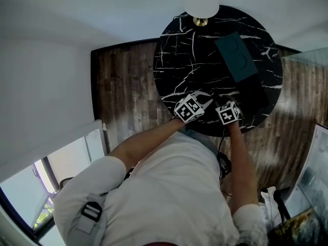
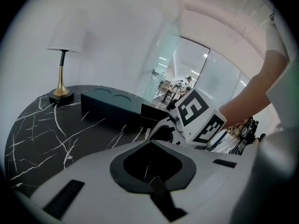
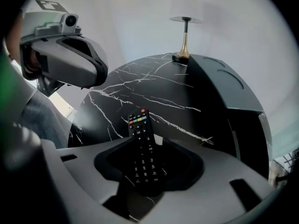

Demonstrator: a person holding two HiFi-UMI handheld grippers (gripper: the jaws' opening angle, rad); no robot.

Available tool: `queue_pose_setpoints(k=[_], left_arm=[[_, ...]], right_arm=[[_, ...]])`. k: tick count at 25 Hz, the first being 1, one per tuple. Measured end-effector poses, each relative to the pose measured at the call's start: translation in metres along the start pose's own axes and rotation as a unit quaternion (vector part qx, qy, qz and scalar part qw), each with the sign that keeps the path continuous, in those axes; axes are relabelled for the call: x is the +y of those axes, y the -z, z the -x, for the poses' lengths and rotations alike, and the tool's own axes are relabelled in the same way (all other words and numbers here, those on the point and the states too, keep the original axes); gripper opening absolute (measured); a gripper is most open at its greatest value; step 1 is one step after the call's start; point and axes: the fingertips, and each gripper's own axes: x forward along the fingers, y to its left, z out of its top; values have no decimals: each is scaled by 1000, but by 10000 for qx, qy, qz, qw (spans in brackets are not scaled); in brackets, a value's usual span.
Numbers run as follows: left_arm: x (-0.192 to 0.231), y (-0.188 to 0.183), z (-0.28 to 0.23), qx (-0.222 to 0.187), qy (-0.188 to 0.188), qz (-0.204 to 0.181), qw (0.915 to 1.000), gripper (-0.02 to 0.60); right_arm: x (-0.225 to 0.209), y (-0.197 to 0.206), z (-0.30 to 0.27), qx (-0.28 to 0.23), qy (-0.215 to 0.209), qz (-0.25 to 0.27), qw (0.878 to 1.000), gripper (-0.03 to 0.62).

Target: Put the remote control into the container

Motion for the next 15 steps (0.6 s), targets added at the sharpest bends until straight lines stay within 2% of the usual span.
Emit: queue_pose_setpoints(k=[4,9,11,15], left_arm=[[-2,7,1,52,8,8,10000,7],[-3,13,5,85,-20,14,10000,7],[-3,14,8,85,-27,8,10000,7],[-3,15,11,45,-50,10,10000,7]], right_arm=[[3,0,-2,-39,-56,-11,10000,164],[17,5,-3,110,-415,-25,9991,161],[24,6,-5,138,-474,95,9987,118],[29,5,-6,62,-384,228,9990,84]])
